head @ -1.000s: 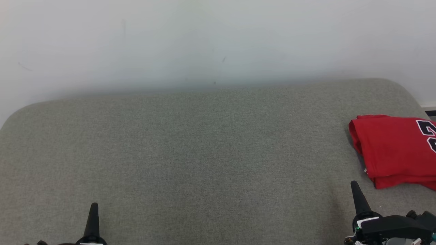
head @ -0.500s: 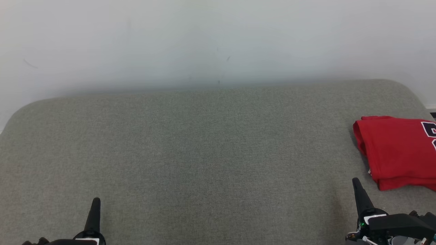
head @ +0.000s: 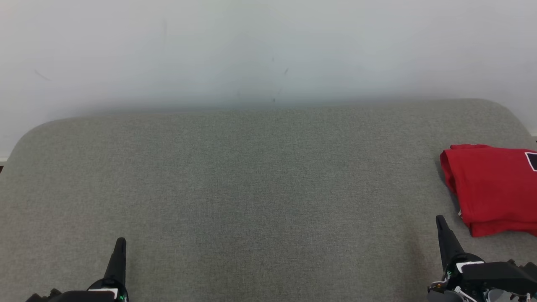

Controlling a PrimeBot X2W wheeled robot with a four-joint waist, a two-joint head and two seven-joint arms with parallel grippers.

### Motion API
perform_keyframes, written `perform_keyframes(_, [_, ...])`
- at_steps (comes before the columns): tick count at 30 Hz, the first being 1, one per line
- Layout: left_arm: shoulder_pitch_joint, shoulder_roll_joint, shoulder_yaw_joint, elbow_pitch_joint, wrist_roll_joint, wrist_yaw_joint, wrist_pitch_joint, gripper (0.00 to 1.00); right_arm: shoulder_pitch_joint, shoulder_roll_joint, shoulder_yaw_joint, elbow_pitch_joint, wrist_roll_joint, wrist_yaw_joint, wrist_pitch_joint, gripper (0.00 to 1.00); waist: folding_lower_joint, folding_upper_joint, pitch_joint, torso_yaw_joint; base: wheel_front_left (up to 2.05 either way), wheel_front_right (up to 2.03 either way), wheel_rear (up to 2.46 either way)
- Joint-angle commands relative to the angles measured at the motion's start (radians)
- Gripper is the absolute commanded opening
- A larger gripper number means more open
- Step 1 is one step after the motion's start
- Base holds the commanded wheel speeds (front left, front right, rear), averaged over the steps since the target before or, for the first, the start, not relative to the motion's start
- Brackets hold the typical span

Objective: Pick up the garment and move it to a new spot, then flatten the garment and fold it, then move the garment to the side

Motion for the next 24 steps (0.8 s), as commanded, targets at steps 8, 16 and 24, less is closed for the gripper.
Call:
perform_keyframes(8, [-0.023,0.005,0.0,0.002,-0.062,-0.007,0.018,0.0,-0.01,0.004,-0.011,-0.016,0.07,-0.002,0.018,0.0,-0.0001,-0.0001,0.002,0.008,0.0,0.0,0.0])
perform_keyframes(16, [-0.029,0.005,0.0,0.003,-0.117,-0.011,0.03,0.0,-0.011,0.007,-0.019,-0.024,0.122,-0.002,0.032,0.0,-0.0001,-0.0001,0.003,0.016,0.0,0.0,0.0])
perform_keyframes(24, [-0.033,0.005,0.0,0.004,-0.136,-0.008,0.035,0.0,-0.01,0.008,-0.023,-0.026,0.142,-0.002,0.038,0.0,-0.0001,-0.0001,0.004,0.02,0.0,0.0,0.0])
